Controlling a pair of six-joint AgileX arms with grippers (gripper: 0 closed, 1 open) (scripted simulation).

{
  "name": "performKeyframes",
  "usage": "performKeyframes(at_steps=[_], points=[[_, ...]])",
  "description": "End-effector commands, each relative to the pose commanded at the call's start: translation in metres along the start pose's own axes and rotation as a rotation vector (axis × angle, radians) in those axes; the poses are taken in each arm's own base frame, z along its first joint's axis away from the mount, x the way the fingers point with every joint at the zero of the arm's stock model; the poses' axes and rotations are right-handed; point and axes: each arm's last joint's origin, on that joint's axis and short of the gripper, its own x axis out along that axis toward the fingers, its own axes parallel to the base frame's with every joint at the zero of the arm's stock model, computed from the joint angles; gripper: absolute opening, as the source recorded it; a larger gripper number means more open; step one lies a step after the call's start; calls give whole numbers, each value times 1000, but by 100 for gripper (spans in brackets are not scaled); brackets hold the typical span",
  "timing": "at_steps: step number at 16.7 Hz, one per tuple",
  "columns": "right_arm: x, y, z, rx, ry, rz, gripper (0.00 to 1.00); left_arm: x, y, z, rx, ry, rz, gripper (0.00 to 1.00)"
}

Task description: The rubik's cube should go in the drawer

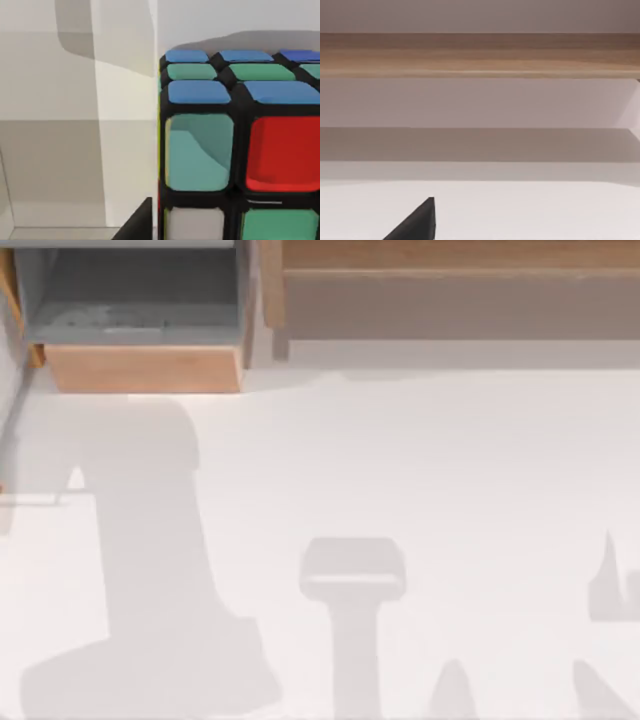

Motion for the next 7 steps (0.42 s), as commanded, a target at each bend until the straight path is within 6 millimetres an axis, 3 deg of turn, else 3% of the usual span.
performKeyframes(at_steps=[2,7], points=[[0,0,0,0,0,0,100,0,0,0,0,0,0,100],[0,0,0,0,0,0,100,0,0,0,0,0,0,100]])
